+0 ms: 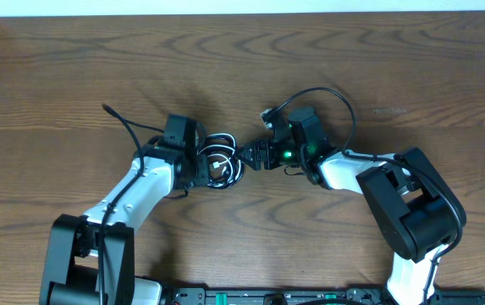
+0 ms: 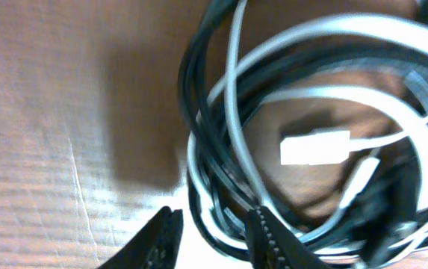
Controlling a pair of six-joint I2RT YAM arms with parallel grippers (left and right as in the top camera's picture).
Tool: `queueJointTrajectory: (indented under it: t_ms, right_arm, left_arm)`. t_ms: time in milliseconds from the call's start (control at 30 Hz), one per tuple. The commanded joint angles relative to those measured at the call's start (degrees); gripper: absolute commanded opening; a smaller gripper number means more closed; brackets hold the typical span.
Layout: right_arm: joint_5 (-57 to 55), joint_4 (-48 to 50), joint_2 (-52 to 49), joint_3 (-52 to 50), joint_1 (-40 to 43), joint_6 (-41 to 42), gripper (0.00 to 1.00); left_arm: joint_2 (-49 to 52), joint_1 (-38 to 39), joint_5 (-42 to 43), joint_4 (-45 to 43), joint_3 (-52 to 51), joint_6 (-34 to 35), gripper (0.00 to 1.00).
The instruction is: Untangle cables
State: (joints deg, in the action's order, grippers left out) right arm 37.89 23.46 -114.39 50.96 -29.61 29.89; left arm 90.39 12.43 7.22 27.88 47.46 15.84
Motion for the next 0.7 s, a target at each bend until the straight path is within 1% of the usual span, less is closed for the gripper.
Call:
queueJointTrajectory:
  t_ms: [0,33,133,233,333,467,667]
  right_arm:
    - [-0.9,-0.5,-0.7,0.35,-0.5,-0.37,0.74]
    - [-0.9,-0.5,-0.7,0.35,-0.5,-0.37,0.73]
    - [-0.9,-0.48,-0.7,0.35,-0.5,-0.37,0.74]
    - [-0.87,-0.5,-0.7,0.35,-0.5,-0.37,0.74]
    - [-0.9,-0.48,-0.7,0.35,-0.5,-0.37,0.74]
    - [-0.87,-0.48,-0.7,0.35,-0.5,-0.37,0.74]
    - [-0.9,-0.46,-0.7,0.35,-0.5,-0.37,0.75]
  left_arm:
    - [0.57,-0.26,2.93,0.09,2.16,2.73,0.35]
    - [0.57,-0.26,4.15,-0.04,2.16,4.22,0.35]
    - [0.59,-0.17,4.33,0.55,2.12,9.79,0.35]
    - [0.61,-0.13,2.45,0.37,1.05,10.34,0.35]
    - [0.61,-0.13,-0.76,-1.27,-1.07,13.09,0.35]
    - [1.03,-0.13,-0.9,-4.44,-3.37,13.97,0.36]
    - [2.01,-0.13,-0.83,-5.51,-3.54,14.08,0.36]
